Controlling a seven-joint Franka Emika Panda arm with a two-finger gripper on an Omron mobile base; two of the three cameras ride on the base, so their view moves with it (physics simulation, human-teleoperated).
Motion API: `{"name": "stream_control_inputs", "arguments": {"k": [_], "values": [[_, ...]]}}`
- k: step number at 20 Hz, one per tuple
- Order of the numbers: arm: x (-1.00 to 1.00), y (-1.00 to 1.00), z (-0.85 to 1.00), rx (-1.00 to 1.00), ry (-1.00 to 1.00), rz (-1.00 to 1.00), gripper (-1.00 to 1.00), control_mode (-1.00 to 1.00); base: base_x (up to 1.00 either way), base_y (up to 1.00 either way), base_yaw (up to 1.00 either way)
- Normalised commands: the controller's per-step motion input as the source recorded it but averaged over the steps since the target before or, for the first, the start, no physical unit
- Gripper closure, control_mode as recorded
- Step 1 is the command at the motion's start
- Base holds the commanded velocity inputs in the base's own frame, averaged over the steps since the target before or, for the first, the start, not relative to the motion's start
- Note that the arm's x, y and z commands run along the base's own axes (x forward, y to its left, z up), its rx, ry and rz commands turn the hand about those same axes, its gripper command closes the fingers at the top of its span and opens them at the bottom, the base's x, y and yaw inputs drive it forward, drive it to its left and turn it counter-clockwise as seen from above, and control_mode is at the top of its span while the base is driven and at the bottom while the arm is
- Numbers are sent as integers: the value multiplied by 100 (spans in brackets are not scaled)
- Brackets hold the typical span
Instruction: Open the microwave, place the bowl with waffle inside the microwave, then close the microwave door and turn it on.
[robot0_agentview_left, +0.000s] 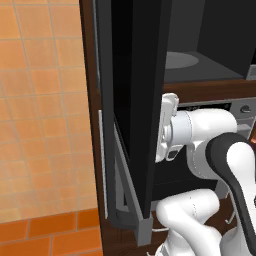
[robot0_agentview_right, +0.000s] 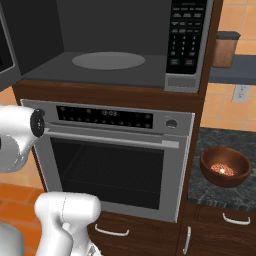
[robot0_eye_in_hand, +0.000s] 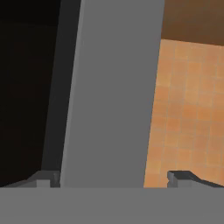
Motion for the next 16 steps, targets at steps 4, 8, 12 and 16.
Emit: {"name": "stream_control_inputs", "arguments": {"k": [4,8,12,16], "values": [[0,-89,0,-3,0,-6,-100,-100,0,0,0],[5,-100,0,-6,0,-13,-100,-100,0,0,0],[19,-100,-19,-21,0,-19,-100,-100,0,0,0],[0,-100,-42,-29,-7,-23,-100,-100,0,0,0]]}}
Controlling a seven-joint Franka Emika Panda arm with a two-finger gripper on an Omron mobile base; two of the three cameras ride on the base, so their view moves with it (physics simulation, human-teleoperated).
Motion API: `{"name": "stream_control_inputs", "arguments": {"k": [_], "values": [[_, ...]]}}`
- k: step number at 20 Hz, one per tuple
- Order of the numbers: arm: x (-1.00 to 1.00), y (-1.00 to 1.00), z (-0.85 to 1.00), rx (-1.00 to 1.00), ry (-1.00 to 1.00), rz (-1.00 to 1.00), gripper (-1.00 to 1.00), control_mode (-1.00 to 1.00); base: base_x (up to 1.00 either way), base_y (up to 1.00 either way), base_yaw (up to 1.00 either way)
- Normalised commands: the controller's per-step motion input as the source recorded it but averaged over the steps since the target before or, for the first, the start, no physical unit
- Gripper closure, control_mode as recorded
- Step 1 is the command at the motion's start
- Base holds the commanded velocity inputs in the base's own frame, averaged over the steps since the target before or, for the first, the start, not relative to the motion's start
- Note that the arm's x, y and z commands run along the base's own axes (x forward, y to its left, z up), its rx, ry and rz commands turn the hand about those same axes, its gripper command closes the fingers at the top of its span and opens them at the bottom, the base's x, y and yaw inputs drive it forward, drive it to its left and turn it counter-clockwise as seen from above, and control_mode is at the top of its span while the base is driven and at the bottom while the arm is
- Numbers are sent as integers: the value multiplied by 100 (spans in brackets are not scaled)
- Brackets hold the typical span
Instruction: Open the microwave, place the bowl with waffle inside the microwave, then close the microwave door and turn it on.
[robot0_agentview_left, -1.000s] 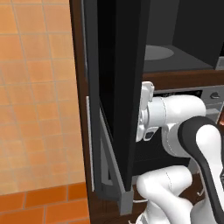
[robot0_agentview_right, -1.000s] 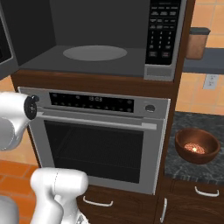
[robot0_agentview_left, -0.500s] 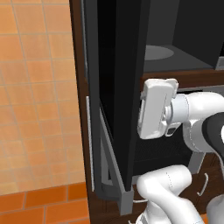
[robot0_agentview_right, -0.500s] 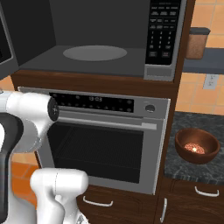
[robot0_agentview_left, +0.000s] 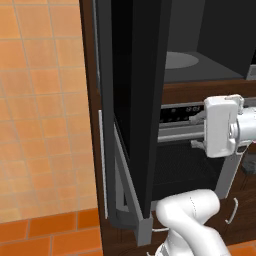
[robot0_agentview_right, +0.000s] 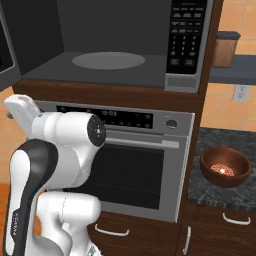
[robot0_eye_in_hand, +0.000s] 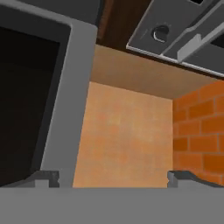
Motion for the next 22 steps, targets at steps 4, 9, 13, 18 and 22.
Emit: {"name": "stream_control_inputs", "arguments": {"k": [4,9,13,18,22], "values": [[0,-100,-32,-34,-16,-23,-100,-100,0,0,0],[12,-90,-13,-56,-30,-12,-100,-100,0,0,0],[27,-74,-3,-68,-30,-8,-100,-100,0,0,0],[12,-98,-6,-35,8,-33,-100,-100,0,0,0],[0,-100,-7,10,38,-48,-100,-100,0,0,0]]}}
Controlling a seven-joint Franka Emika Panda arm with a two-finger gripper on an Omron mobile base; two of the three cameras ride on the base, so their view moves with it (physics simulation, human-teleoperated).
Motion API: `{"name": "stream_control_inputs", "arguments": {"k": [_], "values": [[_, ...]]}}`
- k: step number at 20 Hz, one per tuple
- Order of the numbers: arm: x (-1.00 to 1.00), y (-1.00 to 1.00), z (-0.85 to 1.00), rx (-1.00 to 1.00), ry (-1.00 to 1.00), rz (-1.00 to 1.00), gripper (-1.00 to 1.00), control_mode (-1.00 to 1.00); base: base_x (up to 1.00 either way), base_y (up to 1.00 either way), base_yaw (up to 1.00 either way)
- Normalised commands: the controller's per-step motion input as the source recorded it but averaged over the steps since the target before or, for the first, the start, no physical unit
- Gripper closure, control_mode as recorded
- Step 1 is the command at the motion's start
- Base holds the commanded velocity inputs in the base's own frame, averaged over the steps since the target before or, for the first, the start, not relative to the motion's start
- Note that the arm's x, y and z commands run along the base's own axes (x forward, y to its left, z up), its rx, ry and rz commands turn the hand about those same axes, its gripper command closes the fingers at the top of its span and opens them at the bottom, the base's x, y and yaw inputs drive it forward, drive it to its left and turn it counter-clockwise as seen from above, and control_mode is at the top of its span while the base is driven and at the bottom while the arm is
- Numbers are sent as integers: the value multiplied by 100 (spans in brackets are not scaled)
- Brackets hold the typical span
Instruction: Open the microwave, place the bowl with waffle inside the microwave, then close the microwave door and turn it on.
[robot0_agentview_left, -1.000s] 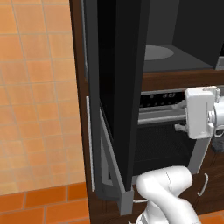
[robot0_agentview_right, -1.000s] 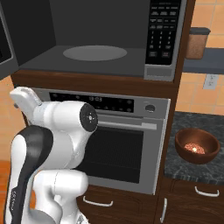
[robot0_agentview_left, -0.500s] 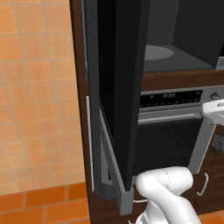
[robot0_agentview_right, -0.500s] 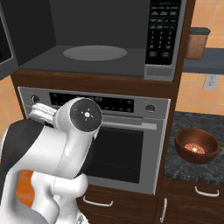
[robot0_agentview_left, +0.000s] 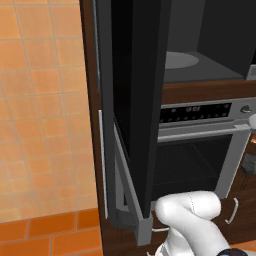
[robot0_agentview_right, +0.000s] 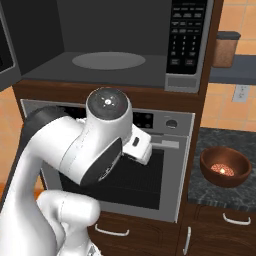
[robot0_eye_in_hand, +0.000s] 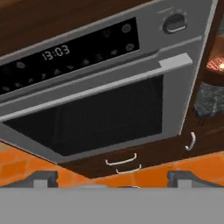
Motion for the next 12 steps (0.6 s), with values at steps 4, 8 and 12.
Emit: {"name": "stream_control_inputs", "arguments": {"k": [4,8,12], "values": [[-1,-100,-9,38,33,-43,-100,-100,0,0,0],[-2,-96,-29,58,16,-43,-100,-100,0,0,0],[-11,-54,-57,57,9,-60,-100,-100,0,0,0]]}}
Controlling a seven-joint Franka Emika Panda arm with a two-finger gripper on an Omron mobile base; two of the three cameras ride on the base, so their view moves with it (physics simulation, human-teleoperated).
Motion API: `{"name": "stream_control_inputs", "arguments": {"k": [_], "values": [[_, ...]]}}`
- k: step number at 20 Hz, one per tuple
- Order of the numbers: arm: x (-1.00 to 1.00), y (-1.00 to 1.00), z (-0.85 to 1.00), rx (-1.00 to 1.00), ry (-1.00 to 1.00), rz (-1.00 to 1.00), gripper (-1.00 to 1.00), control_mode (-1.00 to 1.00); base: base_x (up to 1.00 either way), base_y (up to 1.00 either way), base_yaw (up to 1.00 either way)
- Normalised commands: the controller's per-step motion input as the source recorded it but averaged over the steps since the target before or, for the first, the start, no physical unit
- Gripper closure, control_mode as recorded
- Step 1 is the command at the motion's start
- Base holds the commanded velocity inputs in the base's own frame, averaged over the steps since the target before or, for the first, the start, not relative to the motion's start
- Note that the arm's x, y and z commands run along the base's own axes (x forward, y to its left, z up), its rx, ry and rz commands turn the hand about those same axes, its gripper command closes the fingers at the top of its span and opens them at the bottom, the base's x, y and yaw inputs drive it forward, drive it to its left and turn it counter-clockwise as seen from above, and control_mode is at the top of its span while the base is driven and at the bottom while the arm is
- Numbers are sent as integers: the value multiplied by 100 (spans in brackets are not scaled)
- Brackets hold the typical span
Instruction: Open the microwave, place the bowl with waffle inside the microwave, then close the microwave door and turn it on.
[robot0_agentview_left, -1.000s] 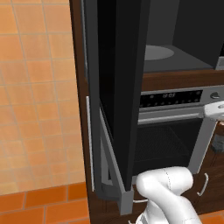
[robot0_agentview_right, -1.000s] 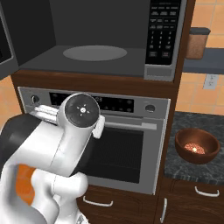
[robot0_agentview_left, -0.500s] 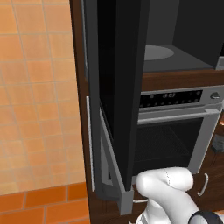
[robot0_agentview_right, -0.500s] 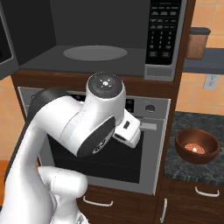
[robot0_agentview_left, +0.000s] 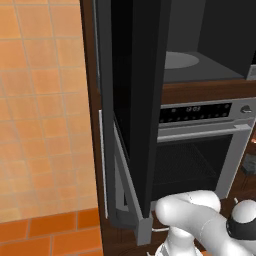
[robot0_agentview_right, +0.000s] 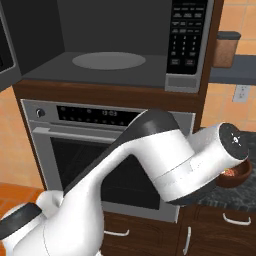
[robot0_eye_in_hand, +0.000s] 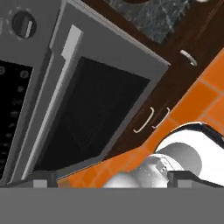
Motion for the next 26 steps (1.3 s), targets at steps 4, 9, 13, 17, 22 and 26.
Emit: {"name": "stream_control_inputs", "arguments": {"k": [4,9,13,17,22,26], "values": [[-2,-30,-50,45,7,-67,-100,-100,0,0,0],[48,-42,-59,20,0,-38,-100,-100,0,0,0],[59,-73,-47,-6,4,-26,-100,-100,0,0,0],[39,-100,-34,0,3,-27,-100,-100,0,0,0],[46,-83,-35,0,6,-28,-100,-100,0,0,0],[49,-37,-38,-3,4,-19,-100,-100,0,0,0]]}}
